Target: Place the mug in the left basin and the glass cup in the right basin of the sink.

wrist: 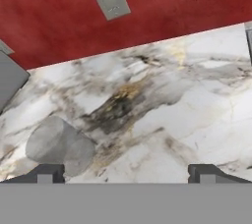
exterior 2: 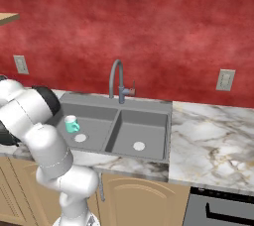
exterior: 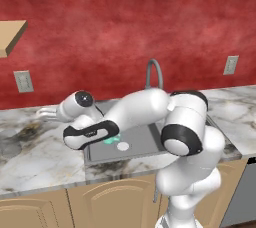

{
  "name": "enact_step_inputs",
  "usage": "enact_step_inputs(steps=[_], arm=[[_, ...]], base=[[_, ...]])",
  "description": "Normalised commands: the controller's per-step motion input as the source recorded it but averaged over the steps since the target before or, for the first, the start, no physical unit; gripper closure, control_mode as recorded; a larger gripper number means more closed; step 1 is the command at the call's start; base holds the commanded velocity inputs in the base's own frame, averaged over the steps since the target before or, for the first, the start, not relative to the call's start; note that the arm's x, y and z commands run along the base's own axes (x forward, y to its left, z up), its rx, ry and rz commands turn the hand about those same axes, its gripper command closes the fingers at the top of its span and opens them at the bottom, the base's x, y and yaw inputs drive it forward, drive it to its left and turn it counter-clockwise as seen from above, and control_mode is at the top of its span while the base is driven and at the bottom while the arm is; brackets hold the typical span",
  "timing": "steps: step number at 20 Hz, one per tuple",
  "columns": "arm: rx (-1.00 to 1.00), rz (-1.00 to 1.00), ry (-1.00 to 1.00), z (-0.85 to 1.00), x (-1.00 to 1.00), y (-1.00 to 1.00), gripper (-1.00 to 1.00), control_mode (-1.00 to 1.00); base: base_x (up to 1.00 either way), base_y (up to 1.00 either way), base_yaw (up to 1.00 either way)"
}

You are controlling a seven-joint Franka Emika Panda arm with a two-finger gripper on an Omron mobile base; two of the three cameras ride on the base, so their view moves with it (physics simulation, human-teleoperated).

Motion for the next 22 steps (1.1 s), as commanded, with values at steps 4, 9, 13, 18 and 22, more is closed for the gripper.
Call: enact_step_inputs(steps=[4,9,13,18,22], arm=[[0.00,0.00,0.00,0.00,0.00,0.33,-1.00,-1.00],[0.00,0.00,0.00,0.00,-0.01,0.23,-1.00,-1.00],[0.00,0.00,0.00,0.00,-0.16,0.16,-1.00,-1.00],[0.00,0.01,0.00,0.00,-0.24,0.17,-1.00,-1.00],[0.00,0.00,0.00,0.00,-0.19,0.15,-1.00,-1.00]], base=[[0.00,0.00,0.00],[0.00,0.00,0.00],[0.00,0.00,0.00],[0.00,0.00,0.00],[0.00,0.00,0.00]])
